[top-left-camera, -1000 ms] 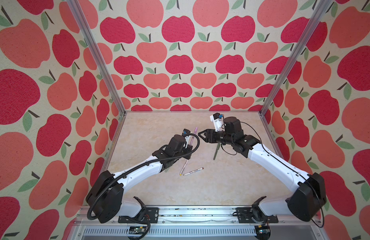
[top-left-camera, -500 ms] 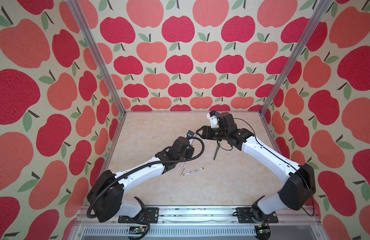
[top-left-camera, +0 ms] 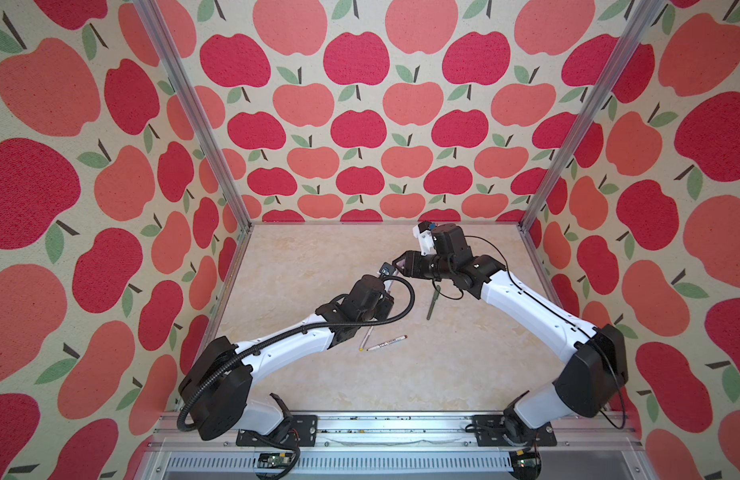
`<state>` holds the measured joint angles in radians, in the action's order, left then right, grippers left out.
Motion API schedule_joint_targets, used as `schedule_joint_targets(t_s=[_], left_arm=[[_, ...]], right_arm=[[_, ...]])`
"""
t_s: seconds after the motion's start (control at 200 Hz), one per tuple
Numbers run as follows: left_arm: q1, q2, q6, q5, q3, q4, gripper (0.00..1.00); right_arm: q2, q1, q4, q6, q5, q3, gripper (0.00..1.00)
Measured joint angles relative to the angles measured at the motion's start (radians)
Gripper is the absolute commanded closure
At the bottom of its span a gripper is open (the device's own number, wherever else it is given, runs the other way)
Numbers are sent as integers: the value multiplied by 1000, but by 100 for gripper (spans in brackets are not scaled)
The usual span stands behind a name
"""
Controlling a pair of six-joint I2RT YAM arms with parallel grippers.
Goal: Insert the pens into the pen caps
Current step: 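Push the pink cap further down the pen with the right gripper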
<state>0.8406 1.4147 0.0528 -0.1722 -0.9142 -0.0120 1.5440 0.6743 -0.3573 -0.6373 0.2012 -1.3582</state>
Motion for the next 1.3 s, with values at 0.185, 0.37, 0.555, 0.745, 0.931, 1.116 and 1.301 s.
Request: schedule_joint_targets(t_s=[0.185,0.37,0.555,0.745,0.931,1.116,1.301], left_arm=[[2,0,0,-1,-2,0,100],[2,0,0,-5,-2,-5,100],[2,0,2,-8,-2,-13,100],[2,0,18,-8,-2,-19,100],[1,0,43,-7,-2,-32,100],[-3,0,58,-3,-2,-43,100],[-12,0,65,13,-2,-44,100]], right_arm=[[14,0,-1,-6,-2,-7,66],[14,0,-2,-11,-3,-7,75],[14,0,-3,-14,-2,-7,85],[14,0,11,-25,9,-7,89],[14,0,26,-25,10,-6,90],[14,0,42,-25,13,-3,90],[14,-1,72,-26,24,18,90]])
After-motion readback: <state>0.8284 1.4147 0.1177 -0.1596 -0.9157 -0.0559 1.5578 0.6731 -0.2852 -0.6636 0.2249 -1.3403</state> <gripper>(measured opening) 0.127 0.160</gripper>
